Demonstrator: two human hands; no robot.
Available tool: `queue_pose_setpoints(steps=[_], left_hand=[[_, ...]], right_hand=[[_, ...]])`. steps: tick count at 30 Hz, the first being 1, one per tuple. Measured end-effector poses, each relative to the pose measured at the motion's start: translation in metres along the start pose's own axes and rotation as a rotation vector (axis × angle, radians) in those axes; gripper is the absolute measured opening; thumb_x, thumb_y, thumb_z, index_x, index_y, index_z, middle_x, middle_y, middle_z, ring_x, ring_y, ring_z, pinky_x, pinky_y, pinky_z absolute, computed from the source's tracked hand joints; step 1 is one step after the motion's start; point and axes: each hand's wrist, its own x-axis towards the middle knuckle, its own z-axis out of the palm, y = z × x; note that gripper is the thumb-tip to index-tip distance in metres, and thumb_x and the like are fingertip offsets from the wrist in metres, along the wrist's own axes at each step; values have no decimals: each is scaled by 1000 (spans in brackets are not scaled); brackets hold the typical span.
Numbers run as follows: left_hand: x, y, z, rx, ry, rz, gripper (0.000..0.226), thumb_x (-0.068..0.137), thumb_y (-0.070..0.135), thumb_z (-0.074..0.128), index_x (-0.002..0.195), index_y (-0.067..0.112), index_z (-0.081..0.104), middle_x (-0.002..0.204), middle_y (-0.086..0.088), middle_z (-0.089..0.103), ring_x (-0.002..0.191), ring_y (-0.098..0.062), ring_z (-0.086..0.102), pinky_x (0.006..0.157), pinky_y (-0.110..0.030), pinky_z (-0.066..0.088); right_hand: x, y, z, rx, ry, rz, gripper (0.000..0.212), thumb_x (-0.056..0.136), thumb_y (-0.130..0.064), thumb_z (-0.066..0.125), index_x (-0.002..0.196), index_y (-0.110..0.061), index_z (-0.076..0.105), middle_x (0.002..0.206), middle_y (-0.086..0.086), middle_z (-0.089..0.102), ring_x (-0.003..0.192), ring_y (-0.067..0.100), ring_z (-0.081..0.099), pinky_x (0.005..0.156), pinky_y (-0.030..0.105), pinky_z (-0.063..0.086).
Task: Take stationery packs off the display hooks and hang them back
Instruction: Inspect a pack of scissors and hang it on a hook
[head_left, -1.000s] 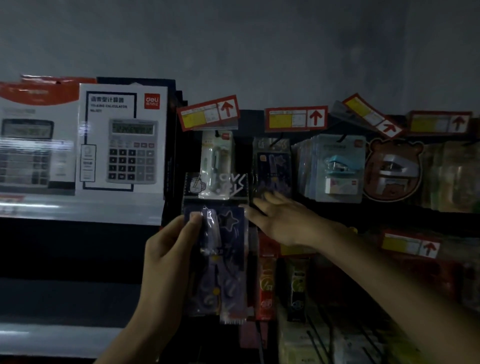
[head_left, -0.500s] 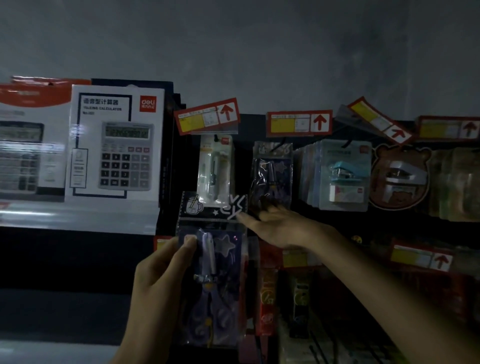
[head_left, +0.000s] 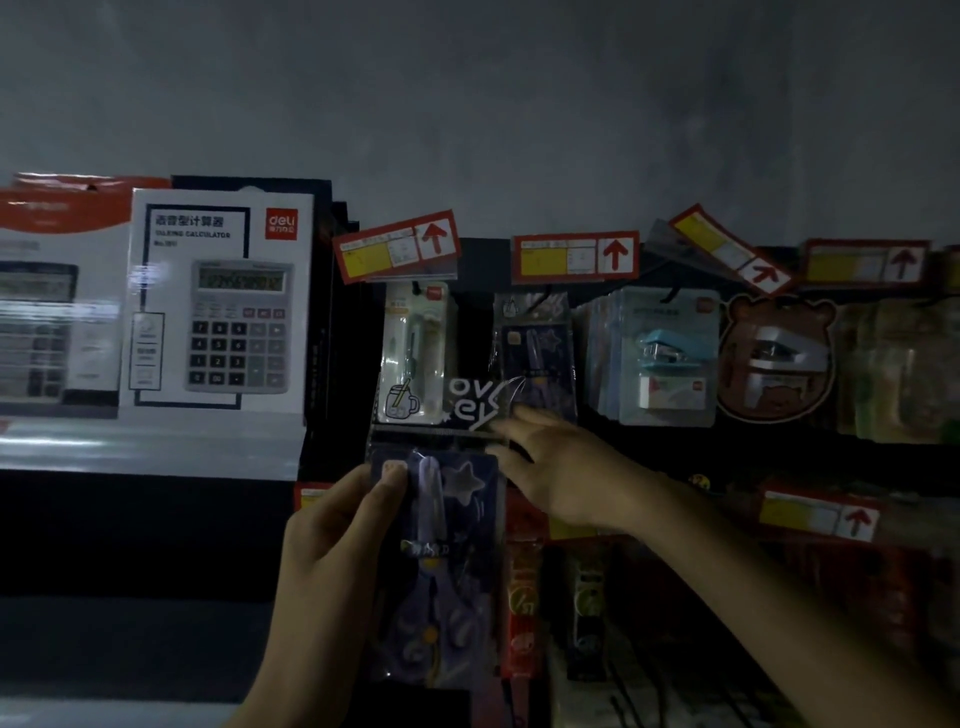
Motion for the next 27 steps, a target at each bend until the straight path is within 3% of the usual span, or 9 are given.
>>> queue_pose_setpoints(steps=[3,7,10,12,15,17,21,25,27], left_hand=[[4,3,3,6,0,22,45,90,57,67,115,20,74,113,-12,75,111,-37,70,101,-68,49],[4,6,9,-7,-19,51,42,94,55,65,115,20,74,114,-13,75,112,-38,69,101,-67,50],[4,6,19,-41,-27,12,27,102,36,57,102,19,78,105,-14,77,100,-32,75,83,-46,62],[4,10,29,-77,-77,-25,29,102,30,53,97,17,79,101,-15,77,93,-29,76,73,-36,63],[5,14,45,-78,-107,-30,28,102,31,53,100,19,78,103,-13,78,98,-31,76,82,-44,62],[7,18,55,-63,-117,-25,25,102,29,54,102,19,77,105,-11,78,100,-29,76,85,-46,61],[11,30,68,-36,-114,-26,20,101,23,57,106,20,76,105,-4,79,101,-21,76,85,-40,58],[24,38,75,-20,-92,-9,28,99,32,65,105,5,72,104,-18,74,102,-42,71,92,-59,58],[31,40,81,-2,-60,-13,26,97,28,69,102,3,74,98,-16,76,95,-38,73,86,-52,58]], right_hand=[[-34,0,-5,53,93,-85,51,108,-44,42,158,-37,34,170,-12,15,156,7,10,121,22,11],[-74,-1,-5,275,304,-143,35,107,-34,49,140,-44,56,143,-37,44,131,-22,35,103,1,26],[-93,-6,-9,651,308,-92,36,93,-53,57,128,-46,64,125,-31,62,115,-17,55,93,11,46],[-99,-9,-10,873,250,-62,47,80,-58,62,122,-40,68,114,-28,70,105,-14,63,80,7,50],[-99,-12,-7,1011,216,-40,23,82,-38,74,104,-29,72,93,-21,77,86,-6,72,66,7,50],[-98,-10,-5,1005,284,9,10,88,-29,75,96,-23,74,89,-12,78,83,2,74,70,16,54],[-99,1,-7,1098,318,71,17,93,-25,71,108,-18,72,100,0,79,94,15,76,83,32,60],[-103,10,-11,1175,284,58,13,96,-17,66,107,-12,71,99,5,79,92,20,77,72,24,58],[-104,11,-12,1197,318,40,12,96,-17,65,104,-11,72,96,5,79,90,20,77,69,22,59]])
